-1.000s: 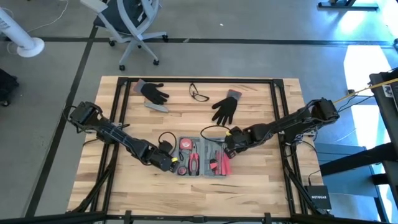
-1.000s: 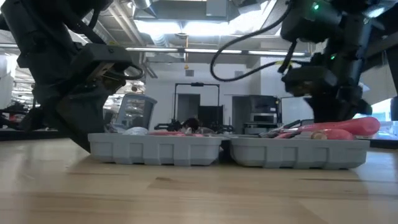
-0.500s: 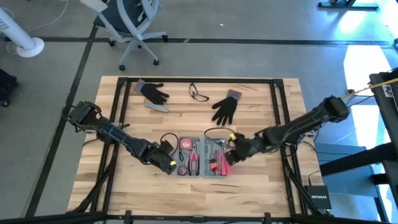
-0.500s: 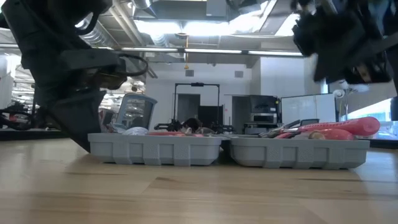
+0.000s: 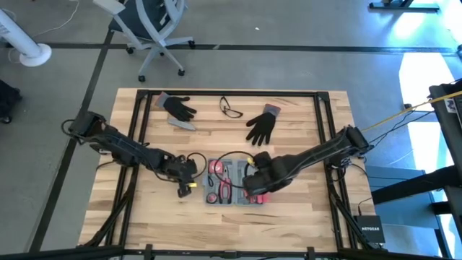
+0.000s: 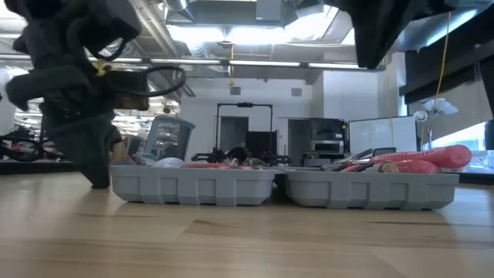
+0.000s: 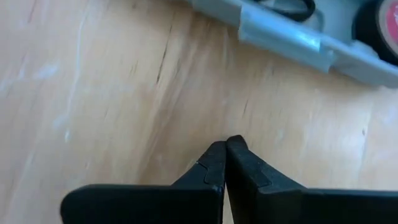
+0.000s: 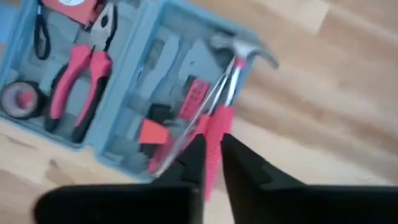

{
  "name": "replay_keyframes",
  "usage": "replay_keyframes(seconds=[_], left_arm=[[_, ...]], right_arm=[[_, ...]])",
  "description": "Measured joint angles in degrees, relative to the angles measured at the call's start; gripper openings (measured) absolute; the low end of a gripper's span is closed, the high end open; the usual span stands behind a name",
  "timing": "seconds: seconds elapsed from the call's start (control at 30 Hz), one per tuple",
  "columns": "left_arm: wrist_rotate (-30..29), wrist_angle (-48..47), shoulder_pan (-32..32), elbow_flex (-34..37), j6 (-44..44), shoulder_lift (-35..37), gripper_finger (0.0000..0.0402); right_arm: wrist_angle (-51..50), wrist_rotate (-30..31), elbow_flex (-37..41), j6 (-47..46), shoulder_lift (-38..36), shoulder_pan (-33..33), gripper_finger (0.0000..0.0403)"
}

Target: Prefit tool cases

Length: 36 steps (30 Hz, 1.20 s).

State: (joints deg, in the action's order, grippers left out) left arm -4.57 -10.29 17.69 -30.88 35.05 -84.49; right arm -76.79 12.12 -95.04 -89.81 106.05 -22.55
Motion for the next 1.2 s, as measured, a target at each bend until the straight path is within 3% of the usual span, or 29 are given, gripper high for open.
replay_keyframes(seconds=[0.17, 0.27, 0.37, 0.6, 0.83, 0.93, 1.1, 1.2], left_arm=[[1.21, 6.04, -0.17, 5.96, 2.02, 6.08, 0.0000], [1.37, 7.35, -0.17, 8.27, 3.79, 8.48, 0.0000], [1.99, 8.51, -0.17, 10.02, 3.47, 9.31, 0.0000], [3.98, 8.73, -0.24, 11.06, 2.52, 9.48, 0.0000], [3.99, 8.52, -0.98, 11.17, 3.81, 9.87, 0.0000], [5.04, 9.63, -2.38, 11.24, 2.29, 9.83, 0.0000], [9.09, 10.00, -5.12, 11.28, -0.53, 9.76, 0.0000], [10.53, 10.00, -6.05, 11.28, -0.59, 9.76, 0.0000]], right_arm=[[5.40, -1.85, -0.03, -10.00, 3.47, 0.51, 0.0142], [4.65, -3.97, 0.00, -10.23, 4.66, 2.13, 0.0190], [2.73, -5.97, 0.00, -8.77, 5.66, 4.77, 0.0213], [3.09, -12.33, 0.10, 1.49, 8.65, 10.00, 0.0193], [-6.99, -11.79, 0.70, 3.69, 5.61, 4.64, 0.0161], [0.67, -13.16, 4.59, 3.77, 3.24, 1.24, 0.0152], [17.30, -9.94, 13.69, -5.91, 0.31, -2.49, 0.0150], [21.33, -7.87, 17.31, -9.78, 0.28, -2.96, 0.0150]])
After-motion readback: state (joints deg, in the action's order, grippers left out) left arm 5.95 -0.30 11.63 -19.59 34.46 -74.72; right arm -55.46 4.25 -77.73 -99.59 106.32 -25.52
